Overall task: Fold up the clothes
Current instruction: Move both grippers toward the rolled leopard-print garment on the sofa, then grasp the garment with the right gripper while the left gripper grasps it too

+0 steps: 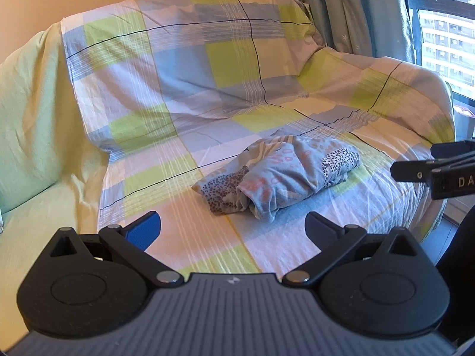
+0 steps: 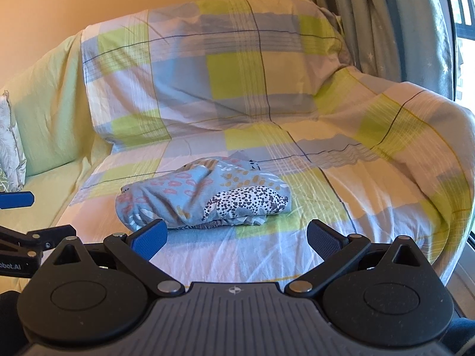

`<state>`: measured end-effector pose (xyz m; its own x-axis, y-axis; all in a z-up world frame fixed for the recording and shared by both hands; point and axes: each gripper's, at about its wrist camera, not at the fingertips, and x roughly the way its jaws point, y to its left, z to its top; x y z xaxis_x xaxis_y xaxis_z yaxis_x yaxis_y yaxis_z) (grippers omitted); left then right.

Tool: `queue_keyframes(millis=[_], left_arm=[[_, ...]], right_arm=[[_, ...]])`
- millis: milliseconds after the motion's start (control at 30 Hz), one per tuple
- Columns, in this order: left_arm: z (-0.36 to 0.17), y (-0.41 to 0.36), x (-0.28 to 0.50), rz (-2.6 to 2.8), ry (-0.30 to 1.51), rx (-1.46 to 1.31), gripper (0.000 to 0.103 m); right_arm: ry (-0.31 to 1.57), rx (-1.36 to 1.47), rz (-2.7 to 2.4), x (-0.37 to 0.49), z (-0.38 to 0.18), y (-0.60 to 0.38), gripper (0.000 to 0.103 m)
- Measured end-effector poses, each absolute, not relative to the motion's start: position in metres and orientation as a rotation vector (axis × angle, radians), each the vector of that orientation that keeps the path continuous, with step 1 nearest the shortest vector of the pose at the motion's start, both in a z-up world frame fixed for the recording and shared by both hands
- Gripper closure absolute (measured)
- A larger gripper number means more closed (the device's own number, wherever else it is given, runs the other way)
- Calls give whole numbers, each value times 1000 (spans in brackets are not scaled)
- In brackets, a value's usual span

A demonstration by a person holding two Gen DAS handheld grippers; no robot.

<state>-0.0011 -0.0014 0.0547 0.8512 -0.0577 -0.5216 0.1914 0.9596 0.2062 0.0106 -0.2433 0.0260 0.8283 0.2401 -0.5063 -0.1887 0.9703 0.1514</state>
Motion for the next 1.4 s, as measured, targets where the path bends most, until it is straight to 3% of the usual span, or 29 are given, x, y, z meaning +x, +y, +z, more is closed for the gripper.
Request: queue_keyframes(millis=[533, 700, 733, 767, 800, 833, 867, 1000, 1067, 1133, 1233, 1400], left_arm=[[9, -38, 80, -305, 576, 356, 1], [-1, -41, 97, -352, 564, 436, 4], [-1, -39, 102, -365, 576, 427, 11], [0, -37, 107, -378, 588, 419, 31], [1, -35, 112, -391, 600, 410, 44], [1, -33, 116, -404, 613, 402, 68], [2, -31, 121, -417, 625, 393, 79], [15, -22, 137, -462, 641, 326, 91], [26, -18, 142, -477, 624, 280, 92], [36, -13, 145, -467, 604, 259, 92], [49, -7, 150, -451, 574, 231, 92], [59, -9, 150, -436, 550, 258, 92]], right_arm=[[661, -90, 229, 79, 10, -250, 0], [688, -273, 319, 107, -5, -223, 0], [682, -350, 344, 110, -10, -213, 0], [667, -424, 364, 113, -15, -205, 0], [642, -505, 378, 115, -20, -196, 1], [617, -572, 389, 116, -25, -189, 4], [591, -636, 399, 117, -30, -183, 5], [522, -772, 464, 123, -48, -162, 7], [479, -831, 481, 128, -59, -155, 19], [451, -865, 495, 134, -66, -152, 58], [466, -803, 505, 140, -55, -159, 90], [534, -561, 541, 149, -4, -189, 95]])
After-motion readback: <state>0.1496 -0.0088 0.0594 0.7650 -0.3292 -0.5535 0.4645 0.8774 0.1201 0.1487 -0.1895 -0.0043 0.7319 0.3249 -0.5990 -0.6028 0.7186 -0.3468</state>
